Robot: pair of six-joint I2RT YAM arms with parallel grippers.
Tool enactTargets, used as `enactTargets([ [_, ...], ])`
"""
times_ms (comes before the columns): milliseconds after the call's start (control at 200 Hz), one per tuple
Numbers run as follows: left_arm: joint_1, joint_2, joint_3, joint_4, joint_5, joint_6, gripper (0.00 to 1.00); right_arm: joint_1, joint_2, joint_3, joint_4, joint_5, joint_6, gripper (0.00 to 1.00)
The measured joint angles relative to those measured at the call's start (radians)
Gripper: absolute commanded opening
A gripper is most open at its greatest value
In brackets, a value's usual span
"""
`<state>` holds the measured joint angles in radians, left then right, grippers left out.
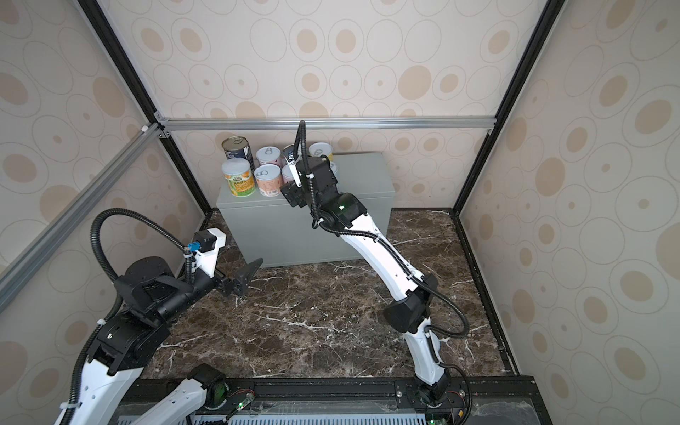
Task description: Place and organize the canned foods onto the counter
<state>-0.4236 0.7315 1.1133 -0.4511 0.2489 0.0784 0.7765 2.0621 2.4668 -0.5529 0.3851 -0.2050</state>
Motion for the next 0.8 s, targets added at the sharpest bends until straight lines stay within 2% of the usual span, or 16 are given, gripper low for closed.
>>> enactTargets([
  [175, 0.0, 0.051, 0.017, 0.021, -0.012, -0.016, 0.98, -0.029, -0.095, 0.013, -0.026, -0.07, 0.051, 1.0],
  [310, 0.0, 0.102, 0.068, 0.022, -0.032, -0.039, 0.98, -0.061, -0.161, -0.002, -0.043, -0.078, 0.088, 1.0],
  [635, 0.0, 0.323, 0.333, 0.087, 0.019, -0.154, 0.98, -0.114, -0.485, -0.487, -0.022, -0.116, 0.174, 1.0],
  [800, 0.0, 0.431, 0.398, 0.173, 0.033, -0.272, 0.98, -0.137, -0.64, -0.634, -0.023, -0.124, 0.198, 1.0],
])
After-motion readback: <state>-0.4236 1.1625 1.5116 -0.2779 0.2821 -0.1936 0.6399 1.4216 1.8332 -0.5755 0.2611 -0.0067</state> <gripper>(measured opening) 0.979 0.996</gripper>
